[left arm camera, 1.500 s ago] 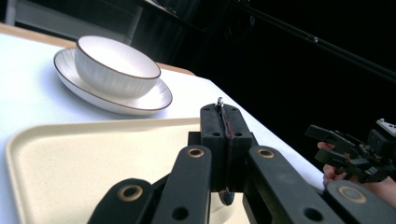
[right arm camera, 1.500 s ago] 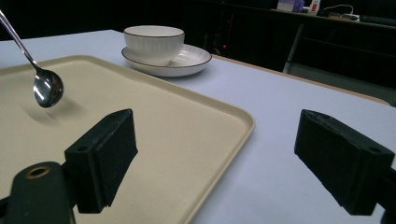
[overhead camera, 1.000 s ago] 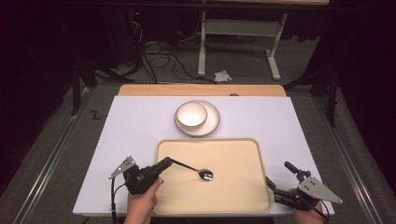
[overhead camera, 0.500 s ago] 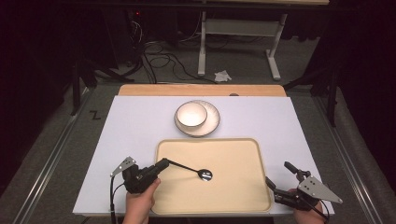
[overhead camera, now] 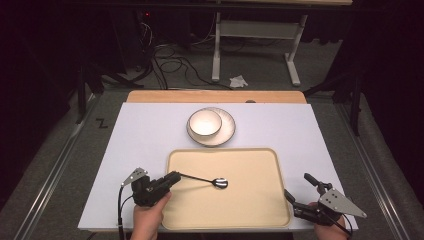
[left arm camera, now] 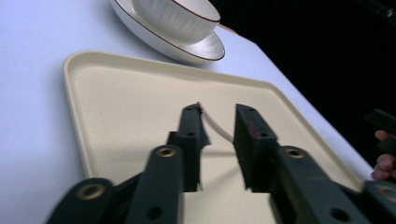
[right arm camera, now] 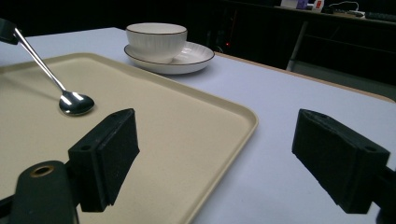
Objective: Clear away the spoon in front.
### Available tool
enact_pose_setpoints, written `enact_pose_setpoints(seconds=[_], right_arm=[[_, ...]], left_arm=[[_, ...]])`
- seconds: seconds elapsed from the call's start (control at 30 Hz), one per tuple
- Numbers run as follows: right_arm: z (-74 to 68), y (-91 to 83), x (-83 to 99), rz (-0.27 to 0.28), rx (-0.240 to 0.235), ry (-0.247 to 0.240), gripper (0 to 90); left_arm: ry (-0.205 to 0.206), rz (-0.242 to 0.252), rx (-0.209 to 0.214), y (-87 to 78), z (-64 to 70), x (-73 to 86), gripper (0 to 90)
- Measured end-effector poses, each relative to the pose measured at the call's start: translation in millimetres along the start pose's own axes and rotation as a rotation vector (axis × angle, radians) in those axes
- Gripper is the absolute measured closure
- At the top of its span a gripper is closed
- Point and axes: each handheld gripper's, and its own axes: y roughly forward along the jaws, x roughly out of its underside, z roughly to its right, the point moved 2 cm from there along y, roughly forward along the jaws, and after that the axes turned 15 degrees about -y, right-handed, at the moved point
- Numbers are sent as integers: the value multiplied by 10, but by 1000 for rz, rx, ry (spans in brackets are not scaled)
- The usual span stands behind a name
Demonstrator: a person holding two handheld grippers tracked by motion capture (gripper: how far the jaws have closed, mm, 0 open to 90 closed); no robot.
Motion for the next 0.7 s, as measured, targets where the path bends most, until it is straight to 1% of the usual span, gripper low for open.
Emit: enact_pose_setpoints(seconds=[0.03, 0.07, 0.1, 0.13, 0.17, 0.2, 0.23, 0.3, 0.33, 0.43, 0.53, 0.7], right_arm=[[0, 0, 0, 0, 0, 0, 154], [-1, 0, -1, 0, -1, 0, 154], [-3, 0, -2, 2, -1, 1, 154], [-4, 0, -2, 2, -2, 1, 154], [-4, 0, -2, 2, -2, 1, 154], [-2, 0, -1, 1, -1, -1, 155], [-2, 0, -1, 1, -1, -1, 155], [-3, -1, -1, 1, -1, 2, 155], [-4, 0, -1, 1, -2, 1, 155], [-4, 1, 0, -2, 0, 3, 155], [-5, 1, 1, -2, -1, 4, 155], [-4, 2, 1, -1, -2, 4, 155]], left_arm=[[0, 0, 0, 0, 0, 0, 672], [24, -2, -12, 4, 23, -4, 672], [37, -4, -20, 5, 35, -5, 623], [53, -4, -36, 6, 53, -5, 556], [69, 0, -51, 11, 68, -3, 556], [96, -3, -82, 20, 81, 1, 504], [96, -3, -82, 20, 81, 1, 494], [122, -18, -107, 40, 82, 2, 462], [129, -25, -113, 45, 79, 0, 455], [127, -25, -119, 46, 68, -5, 440], [138, -24, -134, 43, 60, -15, 412], [133, -17, -135, 23, 51, -36, 408]])
